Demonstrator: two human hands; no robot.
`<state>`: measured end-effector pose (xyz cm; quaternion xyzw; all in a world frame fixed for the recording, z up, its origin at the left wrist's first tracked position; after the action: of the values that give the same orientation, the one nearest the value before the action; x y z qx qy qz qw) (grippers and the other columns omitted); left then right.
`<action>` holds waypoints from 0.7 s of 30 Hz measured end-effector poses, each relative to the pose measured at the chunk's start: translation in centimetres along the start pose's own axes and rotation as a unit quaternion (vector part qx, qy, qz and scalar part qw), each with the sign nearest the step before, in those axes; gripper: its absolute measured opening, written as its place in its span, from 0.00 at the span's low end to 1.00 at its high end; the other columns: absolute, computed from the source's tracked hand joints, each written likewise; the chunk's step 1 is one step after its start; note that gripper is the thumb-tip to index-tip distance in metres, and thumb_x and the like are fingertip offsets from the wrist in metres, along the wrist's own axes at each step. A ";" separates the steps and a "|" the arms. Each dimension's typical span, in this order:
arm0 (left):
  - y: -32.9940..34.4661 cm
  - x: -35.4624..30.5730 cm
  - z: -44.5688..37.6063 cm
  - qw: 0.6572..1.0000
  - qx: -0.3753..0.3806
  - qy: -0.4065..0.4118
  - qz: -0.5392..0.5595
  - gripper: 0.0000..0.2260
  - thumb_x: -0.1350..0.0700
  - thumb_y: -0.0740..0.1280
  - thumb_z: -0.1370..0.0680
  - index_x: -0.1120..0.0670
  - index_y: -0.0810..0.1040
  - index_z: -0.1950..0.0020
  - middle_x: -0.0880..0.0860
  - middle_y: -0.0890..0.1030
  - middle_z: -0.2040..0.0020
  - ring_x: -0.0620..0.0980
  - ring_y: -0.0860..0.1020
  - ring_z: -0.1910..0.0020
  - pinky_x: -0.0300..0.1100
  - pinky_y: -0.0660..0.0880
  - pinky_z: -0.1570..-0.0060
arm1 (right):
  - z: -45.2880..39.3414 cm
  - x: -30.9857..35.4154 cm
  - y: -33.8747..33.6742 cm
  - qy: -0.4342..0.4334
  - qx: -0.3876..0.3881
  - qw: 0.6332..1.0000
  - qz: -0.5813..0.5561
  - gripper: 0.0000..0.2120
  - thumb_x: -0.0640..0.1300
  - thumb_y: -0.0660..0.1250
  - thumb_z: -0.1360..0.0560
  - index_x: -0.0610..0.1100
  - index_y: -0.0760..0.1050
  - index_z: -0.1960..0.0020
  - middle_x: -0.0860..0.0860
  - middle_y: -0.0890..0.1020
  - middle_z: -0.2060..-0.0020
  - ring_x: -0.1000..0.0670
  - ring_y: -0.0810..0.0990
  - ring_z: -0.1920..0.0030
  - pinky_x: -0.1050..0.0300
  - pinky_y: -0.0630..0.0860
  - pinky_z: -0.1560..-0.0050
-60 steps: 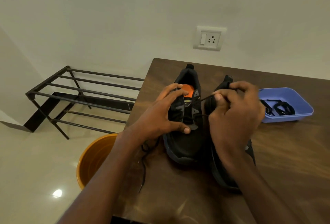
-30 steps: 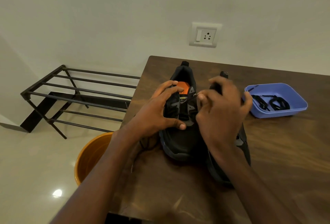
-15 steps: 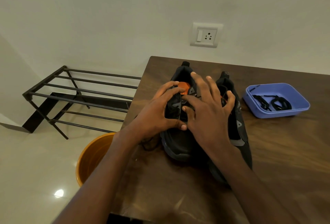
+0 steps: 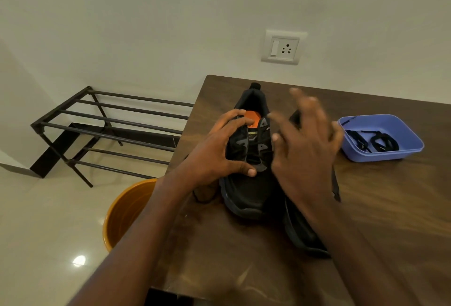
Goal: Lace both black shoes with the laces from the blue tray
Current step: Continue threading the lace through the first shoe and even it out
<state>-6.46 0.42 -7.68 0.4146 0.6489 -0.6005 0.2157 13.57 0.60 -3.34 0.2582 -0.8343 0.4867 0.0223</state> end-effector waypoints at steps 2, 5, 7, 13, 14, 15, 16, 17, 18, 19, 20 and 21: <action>0.0 0.1 0.0 1.000 -0.006 0.006 -0.004 0.44 0.50 0.83 0.32 0.44 0.64 0.20 0.41 0.55 0.20 0.40 0.60 0.22 0.24 0.65 0.33 | 0.3 1.5 1.4 -0.038 0.081 0.996 0.010 0.19 0.48 0.72 0.24 0.54 0.78 0.33 0.54 0.55 0.17 0.47 0.51 0.17 0.29 0.49 0.24; 0.0 0.1 0.1 1.000 -0.006 0.009 -0.005 0.44 0.51 0.83 0.31 0.44 0.64 0.21 0.41 0.55 0.20 0.40 0.61 0.23 0.23 0.65 0.34 | 0.2 1.7 2.4 -0.019 0.108 0.994 0.019 0.13 0.50 0.73 0.24 0.54 0.81 0.40 0.56 0.56 0.18 0.48 0.51 0.17 0.29 0.48 0.24; 0.1 0.0 0.1 1.000 -0.005 0.008 -0.003 0.44 0.50 0.83 0.32 0.45 0.64 0.21 0.40 0.55 0.20 0.41 0.61 0.22 0.27 0.66 0.32 | 0.1 1.3 2.6 -0.011 0.107 0.994 0.010 0.07 0.50 0.72 0.24 0.54 0.83 0.46 0.55 0.60 0.19 0.48 0.53 0.18 0.28 0.48 0.24; 0.1 -0.1 0.1 1.000 -0.002 0.002 0.003 0.45 0.49 0.84 0.33 0.44 0.65 0.21 0.38 0.55 0.20 0.41 0.61 0.22 0.34 0.67 0.30 | 0.5 0.8 1.4 0.044 -0.054 0.996 -0.052 0.06 0.41 0.74 0.27 0.51 0.84 0.53 0.52 0.78 0.38 0.49 0.75 0.35 0.30 0.60 0.27; 0.1 -0.1 0.1 1.000 -0.001 -0.002 0.003 0.45 0.48 0.84 0.34 0.43 0.65 0.21 0.37 0.54 0.21 0.40 0.60 0.23 0.33 0.67 0.31 | 0.5 0.4 0.9 0.066 -0.114 0.989 -0.070 0.05 0.40 0.73 0.26 0.49 0.84 0.52 0.51 0.78 0.41 0.49 0.77 0.39 0.32 0.64 0.30; 0.1 -0.1 0.1 1.000 -0.001 -0.004 0.002 0.45 0.48 0.84 0.34 0.43 0.64 0.21 0.37 0.54 0.21 0.39 0.60 0.23 0.32 0.66 0.31 | 0.5 0.1 0.4 0.079 -0.158 0.981 -0.080 0.05 0.41 0.72 0.24 0.48 0.84 0.51 0.49 0.78 0.41 0.49 0.77 0.40 0.34 0.65 0.31; 0.1 -0.2 0.1 1.000 0.000 -0.005 0.000 0.45 0.48 0.84 0.34 0.42 0.64 0.21 0.36 0.54 0.21 0.39 0.59 0.23 0.30 0.65 0.32 | 0.5 0.0 0.0 0.083 -0.175 0.978 -0.079 0.05 0.42 0.71 0.23 0.48 0.83 0.48 0.48 0.78 0.39 0.48 0.76 0.38 0.35 0.65 0.31; 0.0 -0.1 0.1 1.000 0.000 -0.006 0.000 0.45 0.48 0.84 0.33 0.42 0.64 0.21 0.36 0.54 0.21 0.39 0.59 0.23 0.30 0.65 0.32 | 0.4 0.0 0.0 0.077 -0.161 0.982 -0.065 0.07 0.43 0.71 0.23 0.48 0.82 0.45 0.48 0.76 0.35 0.47 0.74 0.34 0.35 0.64 0.30; 0.0 -0.1 0.1 1.000 0.001 -0.006 0.002 0.45 0.48 0.84 0.33 0.43 0.64 0.21 0.36 0.54 0.21 0.39 0.59 0.23 0.30 0.65 0.32 | 0.3 0.2 0.1 0.065 -0.123 0.989 -0.042 0.11 0.43 0.70 0.23 0.49 0.81 0.41 0.48 0.73 0.30 0.46 0.71 0.29 0.34 0.61 0.28; 0.0 -0.1 0.1 1.000 0.001 -0.005 0.005 0.45 0.49 0.84 0.33 0.43 0.64 0.21 0.36 0.54 0.21 0.40 0.60 0.23 0.29 0.66 0.32 | 0.3 0.4 0.4 0.046 -0.073 0.996 -0.016 0.14 0.45 0.69 0.23 0.51 0.80 0.37 0.48 0.69 0.25 0.46 0.66 0.24 0.31 0.58 0.27; 0.0 -0.2 0.1 1.000 -0.001 -0.002 0.005 0.45 0.49 0.84 0.33 0.43 0.64 0.21 0.37 0.54 0.21 0.40 0.61 0.23 0.29 0.66 0.32 | 0.3 0.7 0.8 0.024 -0.020 1.000 0.004 0.16 0.47 0.69 0.23 0.52 0.78 0.36 0.50 0.64 0.21 0.45 0.60 0.21 0.29 0.55 0.25; 0.0 -0.2 0.2 1.000 -0.003 0.001 0.004 0.45 0.50 0.83 0.33 0.44 0.64 0.21 0.38 0.54 0.20 0.41 0.61 0.23 0.28 0.66 0.32 | 0.3 1.1 1.2 0.002 0.036 0.999 0.017 0.16 0.49 0.70 0.24 0.54 0.78 0.36 0.52 0.59 0.19 0.46 0.55 0.19 0.28 0.51 0.25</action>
<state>-6.38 0.19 -7.59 0.4173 0.6494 -0.5971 0.2185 12.12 0.37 -4.07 0.2435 -0.8208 0.5168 0.0062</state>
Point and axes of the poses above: each hand's wrist, its own z-axis away from the middle knuckle, its own y-axis out of the palm, x = y × z, the point moved 1 cm from there along -z, towards the middle knuckle
